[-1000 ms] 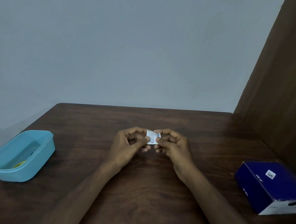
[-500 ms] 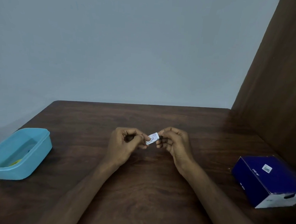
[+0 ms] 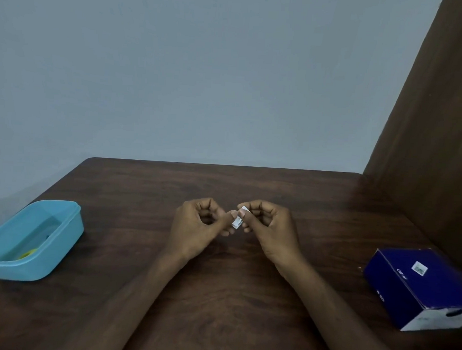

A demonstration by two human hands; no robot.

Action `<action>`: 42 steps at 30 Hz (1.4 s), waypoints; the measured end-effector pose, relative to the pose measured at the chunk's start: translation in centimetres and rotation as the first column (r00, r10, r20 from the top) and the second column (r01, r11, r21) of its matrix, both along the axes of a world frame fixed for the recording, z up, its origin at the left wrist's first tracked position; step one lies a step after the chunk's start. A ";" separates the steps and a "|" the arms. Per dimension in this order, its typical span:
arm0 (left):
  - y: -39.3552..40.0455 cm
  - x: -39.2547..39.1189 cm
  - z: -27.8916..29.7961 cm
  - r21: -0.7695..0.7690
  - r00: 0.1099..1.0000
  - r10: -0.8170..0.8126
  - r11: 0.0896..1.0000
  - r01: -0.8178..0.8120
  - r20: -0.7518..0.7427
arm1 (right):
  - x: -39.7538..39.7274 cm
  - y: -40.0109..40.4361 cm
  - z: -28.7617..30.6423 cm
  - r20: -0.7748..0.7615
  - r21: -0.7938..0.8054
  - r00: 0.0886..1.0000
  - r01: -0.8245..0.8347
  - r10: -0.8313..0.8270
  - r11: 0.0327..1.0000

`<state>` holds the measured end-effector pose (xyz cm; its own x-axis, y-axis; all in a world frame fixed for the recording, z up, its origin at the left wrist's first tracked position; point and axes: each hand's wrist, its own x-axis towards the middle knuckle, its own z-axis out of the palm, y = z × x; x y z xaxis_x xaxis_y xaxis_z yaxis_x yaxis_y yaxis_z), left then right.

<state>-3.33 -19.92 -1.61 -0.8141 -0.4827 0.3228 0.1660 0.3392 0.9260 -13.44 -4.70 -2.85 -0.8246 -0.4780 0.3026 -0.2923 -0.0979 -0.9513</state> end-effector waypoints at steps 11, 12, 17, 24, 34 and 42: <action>-0.4 -0.2 -0.5 -0.030 0.992 -0.124 0.992 0.123 -0.021 | 0.3 -0.7 -0.1 0.297 -0.182 0.954 0.009 0.046 0.983; -0.5 -0.2 -0.5 -0.025 0.990 -0.138 0.990 0.137 -0.029 | 0.2 -0.7 -0.1 0.325 -0.206 0.943 0.005 0.064 0.978; -0.5 -0.2 -0.5 -0.070 0.984 -0.166 0.984 0.162 -0.059 | 0.4 -0.4 0.3 0.340 -0.175 0.936 -0.030 0.089 0.984; -0.4 -0.1 -0.6 -0.076 0.993 -0.044 0.997 0.036 -0.113 | 0.4 -0.3 -0.1 0.165 -0.051 0.979 -0.111 0.118 0.993; -0.8 0.0 -0.6 -0.268 0.999 0.026 0.963 -0.037 -0.047 | 0.0 0.3 -0.1 0.022 -0.004 0.991 -0.135 0.135 0.991; -0.9 0.0 -0.4 -0.153 0.999 -0.006 0.988 -0.001 -0.042 | 0.2 -0.2 -0.6 0.042 -0.079 0.993 -0.110 0.114 0.991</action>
<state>-3.38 -20.83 -2.05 -0.7991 -0.4231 0.4272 0.2051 0.4760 0.8552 -13.20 -4.90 -3.48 -0.7811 -0.5451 0.3046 -0.2314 -0.2004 -0.9520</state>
